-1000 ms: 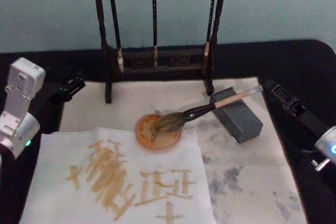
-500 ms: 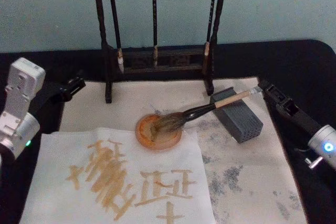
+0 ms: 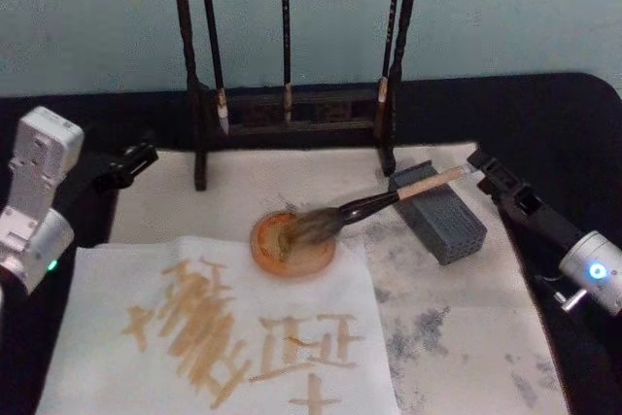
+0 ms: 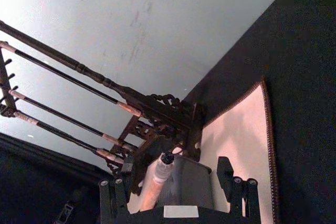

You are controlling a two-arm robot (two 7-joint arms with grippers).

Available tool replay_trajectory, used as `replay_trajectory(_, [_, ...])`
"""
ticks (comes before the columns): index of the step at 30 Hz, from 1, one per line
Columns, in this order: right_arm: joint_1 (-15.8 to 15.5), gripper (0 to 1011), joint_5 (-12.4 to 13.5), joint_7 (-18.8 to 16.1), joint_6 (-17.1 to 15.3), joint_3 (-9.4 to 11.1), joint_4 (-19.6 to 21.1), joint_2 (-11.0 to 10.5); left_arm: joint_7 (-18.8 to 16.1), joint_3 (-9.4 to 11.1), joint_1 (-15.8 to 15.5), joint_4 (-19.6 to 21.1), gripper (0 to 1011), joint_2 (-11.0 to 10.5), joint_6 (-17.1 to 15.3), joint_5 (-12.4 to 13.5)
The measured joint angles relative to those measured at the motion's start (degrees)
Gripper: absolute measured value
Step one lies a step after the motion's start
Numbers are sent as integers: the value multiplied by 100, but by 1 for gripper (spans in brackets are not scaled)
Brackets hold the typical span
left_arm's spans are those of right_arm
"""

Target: Pick up the brush from the inkstone, write on the paper, then place the brush back to its original position.

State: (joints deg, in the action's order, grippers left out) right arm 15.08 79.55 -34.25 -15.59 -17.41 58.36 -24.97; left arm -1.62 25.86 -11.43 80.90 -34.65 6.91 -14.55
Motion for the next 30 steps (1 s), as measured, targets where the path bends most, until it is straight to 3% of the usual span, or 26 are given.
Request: replay_trajectory(30, [321,1006,260,-74,-5,-472,-294,16,0,0,0,0,1002,0,0,0])
